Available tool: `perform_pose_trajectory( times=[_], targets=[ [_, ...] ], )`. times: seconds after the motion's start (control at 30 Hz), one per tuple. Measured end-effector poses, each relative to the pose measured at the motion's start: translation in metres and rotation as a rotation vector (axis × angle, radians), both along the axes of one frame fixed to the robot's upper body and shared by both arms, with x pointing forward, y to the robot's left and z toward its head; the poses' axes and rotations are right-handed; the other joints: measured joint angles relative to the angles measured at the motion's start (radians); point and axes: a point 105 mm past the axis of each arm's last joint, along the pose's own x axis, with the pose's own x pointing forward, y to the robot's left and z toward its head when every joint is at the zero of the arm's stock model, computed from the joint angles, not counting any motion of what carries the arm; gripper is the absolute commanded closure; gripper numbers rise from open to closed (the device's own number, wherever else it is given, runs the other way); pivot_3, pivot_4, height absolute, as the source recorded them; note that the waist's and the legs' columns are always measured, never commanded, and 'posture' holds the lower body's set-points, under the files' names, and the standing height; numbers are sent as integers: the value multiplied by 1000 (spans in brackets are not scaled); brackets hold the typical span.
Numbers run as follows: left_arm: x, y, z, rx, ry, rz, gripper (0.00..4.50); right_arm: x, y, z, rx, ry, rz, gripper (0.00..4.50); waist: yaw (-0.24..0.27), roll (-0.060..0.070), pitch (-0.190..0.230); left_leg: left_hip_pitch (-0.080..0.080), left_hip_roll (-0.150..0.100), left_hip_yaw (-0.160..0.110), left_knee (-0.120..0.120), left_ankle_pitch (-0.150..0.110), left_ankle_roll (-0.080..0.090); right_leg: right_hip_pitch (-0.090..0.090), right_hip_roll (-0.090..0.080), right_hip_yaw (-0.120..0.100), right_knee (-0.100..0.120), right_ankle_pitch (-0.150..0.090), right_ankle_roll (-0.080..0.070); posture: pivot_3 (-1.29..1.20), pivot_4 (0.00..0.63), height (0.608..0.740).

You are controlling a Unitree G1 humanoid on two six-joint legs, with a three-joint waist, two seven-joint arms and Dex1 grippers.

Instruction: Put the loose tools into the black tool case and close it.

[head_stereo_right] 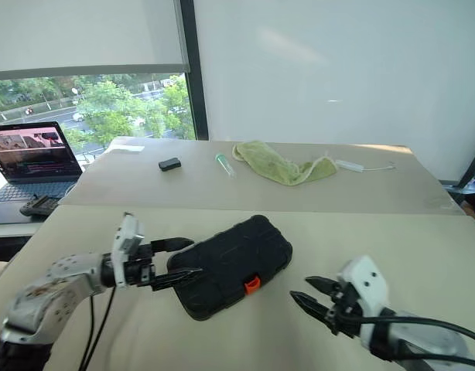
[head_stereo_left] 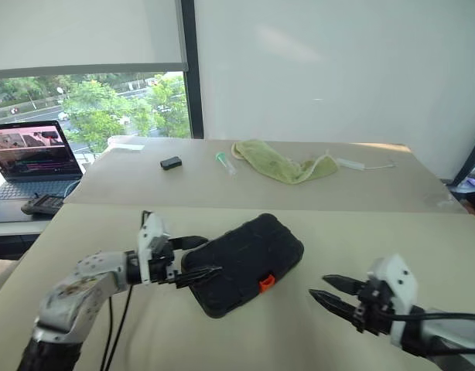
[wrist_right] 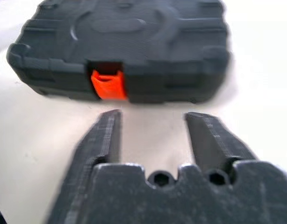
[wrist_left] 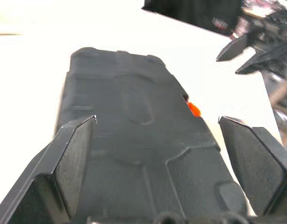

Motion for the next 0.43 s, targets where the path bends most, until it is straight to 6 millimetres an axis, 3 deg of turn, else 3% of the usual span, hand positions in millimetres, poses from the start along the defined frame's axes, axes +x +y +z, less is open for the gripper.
perform_pose_trajectory(
  times=[0.07,0.23,0.43],
  targets=[
    [-12,15,-10,15,42,61,0,-9,-12,0,-23,1,-1,14,0,0,0,0,0,0,0,0,0,0,0,0,0,0,0,0,150,740],
    [-40,64,-33,119,146,222,0,-30,-39,5,-82,-5,-4,14,6,0,0,3,1,1,0,0,-1,1,1,0,0,-6,-9,0,150,740],
    [-59,82,-45,164,169,271,0,-43,-50,1,-123,13,35,14,14,0,1,3,2,1,-1,-1,-2,0,-2,0,0,-8,-6,0,150,740]
  ],
)
